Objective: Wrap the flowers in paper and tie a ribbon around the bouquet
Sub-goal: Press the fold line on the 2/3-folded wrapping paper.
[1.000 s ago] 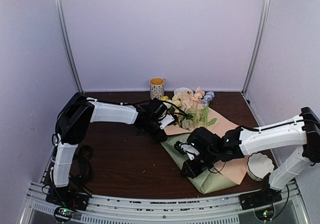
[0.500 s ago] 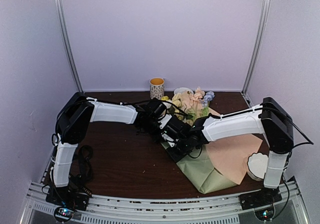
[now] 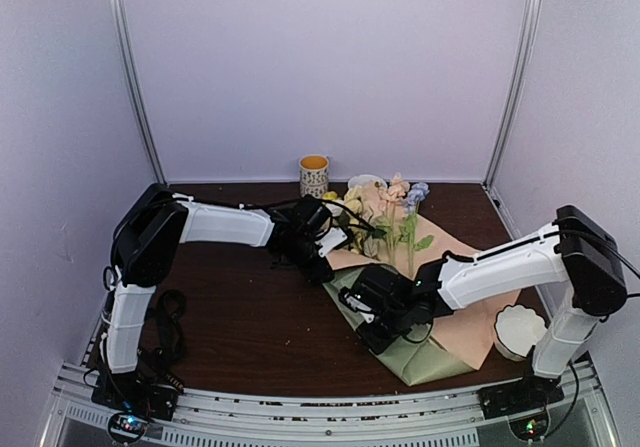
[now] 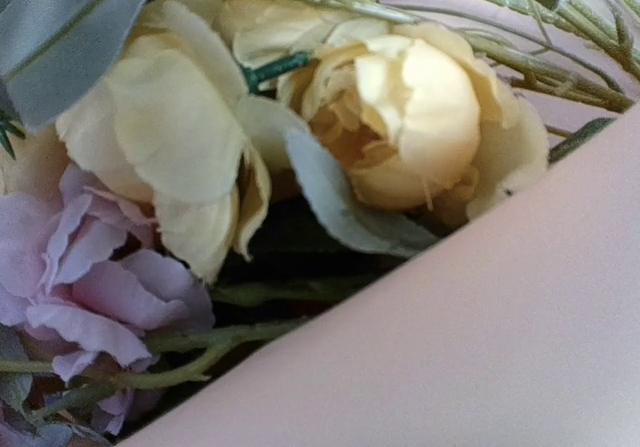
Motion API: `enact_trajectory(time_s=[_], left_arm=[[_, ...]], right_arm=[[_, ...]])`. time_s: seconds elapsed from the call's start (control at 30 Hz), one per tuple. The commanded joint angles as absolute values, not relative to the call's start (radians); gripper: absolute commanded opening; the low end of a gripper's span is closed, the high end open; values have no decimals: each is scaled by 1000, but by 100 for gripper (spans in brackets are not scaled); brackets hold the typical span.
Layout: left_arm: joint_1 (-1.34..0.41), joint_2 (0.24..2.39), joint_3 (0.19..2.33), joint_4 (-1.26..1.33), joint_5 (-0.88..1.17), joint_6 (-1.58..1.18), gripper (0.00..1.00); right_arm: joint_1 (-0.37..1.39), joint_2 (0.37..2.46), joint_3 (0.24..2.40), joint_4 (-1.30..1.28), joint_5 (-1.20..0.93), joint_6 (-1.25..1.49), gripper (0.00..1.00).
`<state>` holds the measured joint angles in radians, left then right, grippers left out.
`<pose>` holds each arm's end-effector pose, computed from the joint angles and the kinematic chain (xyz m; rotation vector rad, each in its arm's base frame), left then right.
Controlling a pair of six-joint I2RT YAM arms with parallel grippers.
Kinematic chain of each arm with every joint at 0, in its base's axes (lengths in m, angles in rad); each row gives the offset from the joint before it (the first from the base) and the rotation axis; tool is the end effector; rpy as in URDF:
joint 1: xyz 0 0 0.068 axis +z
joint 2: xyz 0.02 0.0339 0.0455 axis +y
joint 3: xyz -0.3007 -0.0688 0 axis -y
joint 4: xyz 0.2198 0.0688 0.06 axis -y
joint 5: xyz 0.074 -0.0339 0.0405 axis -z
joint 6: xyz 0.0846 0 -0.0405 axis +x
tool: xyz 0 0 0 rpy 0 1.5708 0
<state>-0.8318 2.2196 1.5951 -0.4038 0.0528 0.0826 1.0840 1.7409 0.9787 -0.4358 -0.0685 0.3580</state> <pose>0.3314 -0.3703 0.1375 1.1810 2.3566 -0.3330 0.1488 0.2935 0.1540 -1.0382 2.6810 0.4319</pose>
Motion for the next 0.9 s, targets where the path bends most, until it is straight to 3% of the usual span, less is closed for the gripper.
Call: enact_trajectory(time_s=[0.0,0.53,0.73,0.87], left_arm=[[-825,2267,1555,-472,21,111,56],[-824,2267,1556,-480,14,122,56],[-824,2267,1555,-479,23,126,56],[-824,2265,1552,-479,27,126,56]], right_arm=[[1123,1666,858,-479,-151,442,6],[1281,1350,598,-495,-233,687,5],[1250,1173,645,-536,-229,692,6],[1118,1064,607,-512,-205,753,11]])
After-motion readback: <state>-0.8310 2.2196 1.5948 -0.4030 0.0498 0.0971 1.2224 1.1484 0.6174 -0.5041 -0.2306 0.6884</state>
